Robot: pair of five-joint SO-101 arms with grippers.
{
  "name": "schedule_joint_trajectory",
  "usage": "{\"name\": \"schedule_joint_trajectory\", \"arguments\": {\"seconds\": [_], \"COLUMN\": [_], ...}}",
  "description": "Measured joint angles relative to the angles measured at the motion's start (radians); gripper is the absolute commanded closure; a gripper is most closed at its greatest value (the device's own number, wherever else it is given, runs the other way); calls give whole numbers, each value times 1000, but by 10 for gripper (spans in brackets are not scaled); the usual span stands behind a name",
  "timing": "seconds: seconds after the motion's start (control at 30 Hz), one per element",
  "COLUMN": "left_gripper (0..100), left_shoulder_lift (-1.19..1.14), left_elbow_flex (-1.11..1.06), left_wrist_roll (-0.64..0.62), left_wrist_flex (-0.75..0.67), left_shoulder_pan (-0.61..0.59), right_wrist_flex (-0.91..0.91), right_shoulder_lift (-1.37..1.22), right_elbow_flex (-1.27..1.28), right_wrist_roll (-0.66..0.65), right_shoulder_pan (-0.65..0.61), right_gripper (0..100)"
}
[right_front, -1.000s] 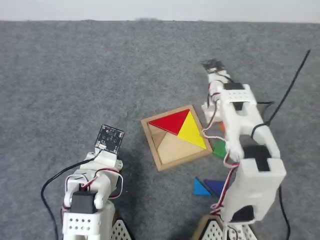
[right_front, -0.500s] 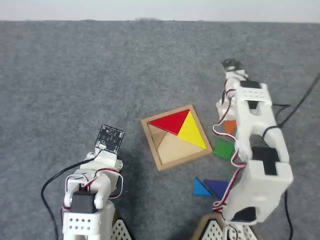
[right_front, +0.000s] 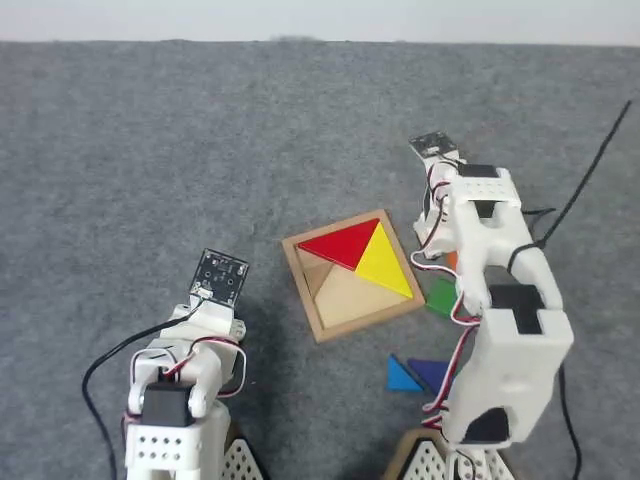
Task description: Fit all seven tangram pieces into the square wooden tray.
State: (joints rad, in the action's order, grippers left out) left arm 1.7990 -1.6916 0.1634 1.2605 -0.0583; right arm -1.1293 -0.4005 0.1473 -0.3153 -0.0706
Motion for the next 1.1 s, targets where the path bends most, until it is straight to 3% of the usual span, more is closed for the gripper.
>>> {"name": "schedule_joint_trajectory", "arguments": {"seconds": [0.2, 0.5, 0.73, 0.9, 1.1], "left_gripper": [978, 978, 978, 978, 978], "left_shoulder_lift": [0, 0, 0, 0, 0], "left_elbow_flex": [0, 0, 0, 0, 0], "left_wrist_roll": [0, 0, 0, 0, 0], "left_wrist_flex": [0, 0, 0, 0, 0], "left_shoulder_pan": [0, 0, 0, 0, 0], "right_wrist_flex": [6, -9, -143, -17, 68], "right_shoulder_lift": [-3, 104, 379, 516, 566], "right_elbow_flex": [-14, -17, 52, 330, 500], "right_wrist_roll": [0, 0, -97, -249, -390], "right_shoulder_pan": [12, -15, -258, -493, -551], "right_gripper": [924, 944, 944, 944, 944]}}
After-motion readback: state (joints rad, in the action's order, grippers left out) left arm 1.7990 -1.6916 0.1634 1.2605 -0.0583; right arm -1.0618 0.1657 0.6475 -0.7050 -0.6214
